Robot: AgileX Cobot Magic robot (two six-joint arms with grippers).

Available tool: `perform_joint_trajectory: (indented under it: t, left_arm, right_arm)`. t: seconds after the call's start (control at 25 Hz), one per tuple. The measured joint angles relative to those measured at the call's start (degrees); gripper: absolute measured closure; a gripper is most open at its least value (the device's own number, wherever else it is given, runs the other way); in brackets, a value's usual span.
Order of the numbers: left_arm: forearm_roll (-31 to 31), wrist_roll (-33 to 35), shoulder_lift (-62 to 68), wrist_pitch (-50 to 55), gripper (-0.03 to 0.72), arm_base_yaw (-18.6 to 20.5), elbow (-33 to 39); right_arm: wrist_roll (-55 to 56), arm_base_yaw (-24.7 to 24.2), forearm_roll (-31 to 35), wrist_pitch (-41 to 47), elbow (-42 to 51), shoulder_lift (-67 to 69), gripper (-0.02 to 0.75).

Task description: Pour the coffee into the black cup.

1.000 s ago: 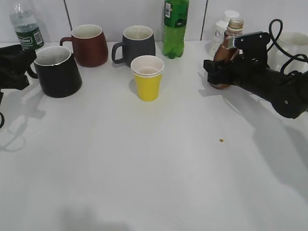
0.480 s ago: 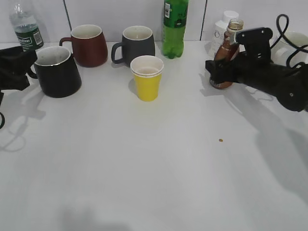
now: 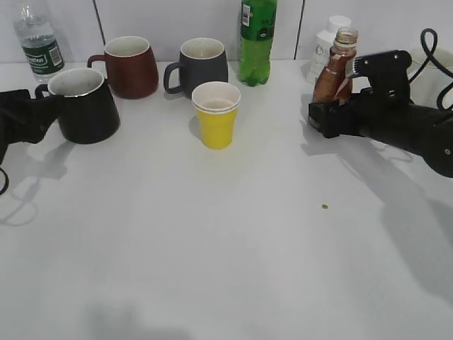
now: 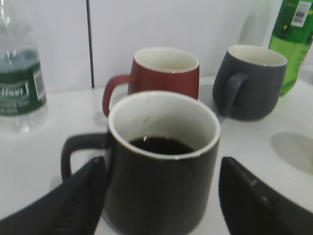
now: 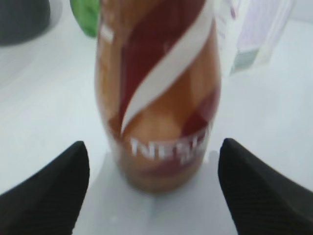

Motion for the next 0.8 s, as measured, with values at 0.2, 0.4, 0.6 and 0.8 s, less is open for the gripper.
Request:
perform_joint_trajectory:
  t: [0.2, 0.4, 0.6, 0.8]
  left_arm:
    - [1.21, -6.55, -3.27, 8.06, 0.114, 0.0, 0.0]
    - [5.66, -15.65, -7.62, 15.86, 0.111, 0.0, 0.0]
    - [14.78, -32.08, -11.97, 22.01, 0.12, -0.25, 0.0]
    - [24.9, -46.82, -16.87, 25.79, 0.126, -2.05, 0.02]
  right_arm:
    - [0.0, 0.0, 0.18, 2.09, 2.1, -2.39, 0.095]
    - [0.0, 0.0, 0.24, 4.95, 4.47, -5.06, 0.095]
    - [0.0, 0.0, 0.19, 11.65, 6.22, -9.87, 0.102]
    - [0.3, 0.65, -0.46, 25.83, 5.89, -17.2, 0.12]
